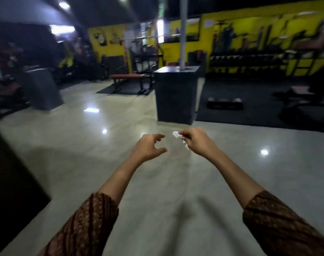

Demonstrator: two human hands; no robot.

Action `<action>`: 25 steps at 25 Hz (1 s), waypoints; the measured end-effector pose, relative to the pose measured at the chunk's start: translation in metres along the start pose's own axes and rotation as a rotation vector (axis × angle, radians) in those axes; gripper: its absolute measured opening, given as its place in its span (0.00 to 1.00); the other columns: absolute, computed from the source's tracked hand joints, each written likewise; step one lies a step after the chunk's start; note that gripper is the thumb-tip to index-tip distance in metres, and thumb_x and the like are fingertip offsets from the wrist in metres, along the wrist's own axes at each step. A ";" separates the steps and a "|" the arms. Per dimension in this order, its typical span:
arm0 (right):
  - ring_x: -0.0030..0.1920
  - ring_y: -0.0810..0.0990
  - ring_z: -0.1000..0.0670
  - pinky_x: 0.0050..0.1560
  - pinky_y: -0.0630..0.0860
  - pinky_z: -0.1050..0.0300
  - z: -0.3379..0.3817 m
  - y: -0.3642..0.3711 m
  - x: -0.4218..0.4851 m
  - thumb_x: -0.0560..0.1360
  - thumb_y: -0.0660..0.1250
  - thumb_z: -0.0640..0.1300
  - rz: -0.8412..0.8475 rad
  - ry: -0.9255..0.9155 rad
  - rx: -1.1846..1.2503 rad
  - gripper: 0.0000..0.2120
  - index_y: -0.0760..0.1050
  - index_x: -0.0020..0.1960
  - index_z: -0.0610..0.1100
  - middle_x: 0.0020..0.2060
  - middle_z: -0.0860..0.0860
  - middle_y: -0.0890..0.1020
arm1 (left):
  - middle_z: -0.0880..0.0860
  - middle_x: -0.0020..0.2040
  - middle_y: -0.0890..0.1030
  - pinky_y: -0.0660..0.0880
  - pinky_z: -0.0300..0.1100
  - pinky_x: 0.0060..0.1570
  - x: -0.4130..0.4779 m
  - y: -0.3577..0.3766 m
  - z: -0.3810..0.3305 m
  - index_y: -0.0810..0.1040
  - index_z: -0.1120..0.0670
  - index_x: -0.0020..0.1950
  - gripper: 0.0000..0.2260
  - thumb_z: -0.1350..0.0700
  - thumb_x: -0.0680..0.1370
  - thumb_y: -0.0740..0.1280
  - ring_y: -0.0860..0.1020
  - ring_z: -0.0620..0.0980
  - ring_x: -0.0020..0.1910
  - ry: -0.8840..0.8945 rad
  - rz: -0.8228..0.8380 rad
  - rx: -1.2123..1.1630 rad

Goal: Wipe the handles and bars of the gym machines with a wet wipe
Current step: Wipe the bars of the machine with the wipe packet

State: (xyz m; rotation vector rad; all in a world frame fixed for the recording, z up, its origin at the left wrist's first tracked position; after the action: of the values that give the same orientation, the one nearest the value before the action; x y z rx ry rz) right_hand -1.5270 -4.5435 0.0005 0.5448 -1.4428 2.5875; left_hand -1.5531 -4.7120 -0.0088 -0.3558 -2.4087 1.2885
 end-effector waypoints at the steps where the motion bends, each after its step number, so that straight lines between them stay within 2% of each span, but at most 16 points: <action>1: 0.50 0.80 0.43 0.43 0.69 0.60 -0.024 -0.012 0.018 0.77 0.60 0.36 0.002 0.049 -0.035 0.13 0.79 0.57 0.40 0.50 0.42 0.82 | 0.56 0.59 0.79 0.72 0.39 0.52 0.034 0.007 -0.011 0.73 0.56 0.66 0.24 0.51 0.71 0.72 0.78 0.51 0.55 0.032 0.031 0.014; 4: 0.52 0.78 0.42 0.45 0.72 0.55 -0.110 -0.067 0.062 0.77 0.60 0.36 -0.040 0.242 -0.106 0.12 0.79 0.56 0.40 0.50 0.41 0.82 | 0.57 0.60 0.78 0.70 0.38 0.53 0.140 0.039 -0.050 0.73 0.58 0.65 0.24 0.53 0.72 0.72 0.77 0.53 0.56 0.062 0.064 -0.094; 6: 0.52 0.78 0.42 0.48 0.75 0.53 -0.165 -0.101 0.071 0.77 0.60 0.35 -0.113 0.375 -0.115 0.12 0.79 0.56 0.38 0.50 0.40 0.82 | 0.58 0.62 0.76 0.70 0.41 0.58 0.193 0.068 -0.079 0.72 0.59 0.66 0.25 0.54 0.71 0.72 0.75 0.54 0.60 0.071 0.101 -0.135; 10: 0.47 0.80 0.41 0.49 0.78 0.48 -0.249 -0.146 0.067 0.77 0.63 0.39 -0.160 0.581 -0.155 0.10 0.79 0.53 0.36 0.48 0.38 0.81 | 0.56 0.64 0.75 0.69 0.46 0.62 0.264 0.132 -0.150 0.71 0.57 0.67 0.27 0.52 0.70 0.73 0.72 0.55 0.63 0.239 0.217 -0.213; 13: 0.47 0.81 0.43 0.48 0.78 0.52 -0.296 -0.184 0.080 0.77 0.65 0.42 -0.243 0.643 -0.145 0.11 0.80 0.52 0.35 0.46 0.40 0.82 | 0.56 0.59 0.78 0.72 0.38 0.53 0.324 0.169 -0.196 0.74 0.56 0.64 0.25 0.55 0.69 0.75 0.77 0.51 0.53 0.354 0.290 -0.339; 16: 0.44 0.80 0.51 0.43 0.74 0.62 -0.339 -0.219 0.100 0.75 0.66 0.40 -0.276 0.640 -0.124 0.09 0.81 0.51 0.37 0.46 0.43 0.83 | 0.57 0.54 0.80 0.72 0.30 0.44 0.380 0.197 -0.234 0.77 0.57 0.61 0.22 0.57 0.69 0.75 0.78 0.45 0.43 0.490 0.374 -0.405; 17: 0.41 0.78 0.54 0.40 0.73 0.67 -0.352 -0.227 0.106 0.75 0.67 0.40 -0.264 0.649 -0.122 0.08 0.81 0.51 0.38 0.45 0.45 0.83 | 0.57 0.54 0.80 0.73 0.29 0.44 0.396 0.204 -0.245 0.77 0.57 0.61 0.21 0.58 0.69 0.75 0.78 0.45 0.43 0.527 0.410 -0.419; 19: 0.35 0.75 0.59 0.33 0.67 0.74 -0.386 -0.243 0.124 0.75 0.67 0.40 -0.283 0.698 -0.144 0.08 0.82 0.50 0.38 0.39 0.48 0.81 | 0.56 0.55 0.80 0.76 0.35 0.50 0.437 0.220 -0.270 0.77 0.56 0.61 0.21 0.58 0.69 0.75 0.80 0.47 0.45 0.611 0.484 -0.407; 21: 0.33 0.73 0.60 0.31 0.66 0.74 -0.421 -0.253 0.138 0.75 0.67 0.38 -0.348 0.750 -0.139 0.07 0.82 0.49 0.38 0.35 0.51 0.79 | 0.54 0.54 0.80 0.76 0.40 0.53 0.479 0.240 -0.289 0.77 0.55 0.61 0.20 0.57 0.69 0.74 0.80 0.48 0.47 0.658 0.527 -0.394; 22: 0.34 0.73 0.58 0.33 0.66 0.73 -0.438 -0.257 0.143 0.75 0.67 0.37 -0.383 0.767 -0.128 0.06 0.82 0.48 0.38 0.35 0.50 0.80 | 0.53 0.54 0.80 0.76 0.39 0.53 0.499 0.250 -0.298 0.77 0.55 0.60 0.20 0.57 0.69 0.74 0.80 0.47 0.47 0.665 0.539 -0.398; 25: 0.38 0.76 0.53 0.38 0.71 0.63 -0.480 -0.263 0.148 0.73 0.66 0.34 -0.396 0.841 -0.148 0.07 0.82 0.47 0.36 0.39 0.46 0.82 | 0.52 0.52 0.79 0.73 0.27 0.40 0.540 0.298 -0.320 0.77 0.55 0.60 0.19 0.57 0.70 0.74 0.78 0.45 0.42 0.635 0.622 -0.449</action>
State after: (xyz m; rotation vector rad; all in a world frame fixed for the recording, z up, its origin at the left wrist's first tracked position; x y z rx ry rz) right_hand -1.7084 -4.0071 0.0351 -0.2493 -1.0660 1.9753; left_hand -1.8806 -4.0998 0.0189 -1.4807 -2.0426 0.6407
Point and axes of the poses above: each hand's wrist, its own x-axis towards the middle knuckle, its own y-axis out of the palm, z = x × y, the point moved 4 cm from there along x, towards the middle knuckle
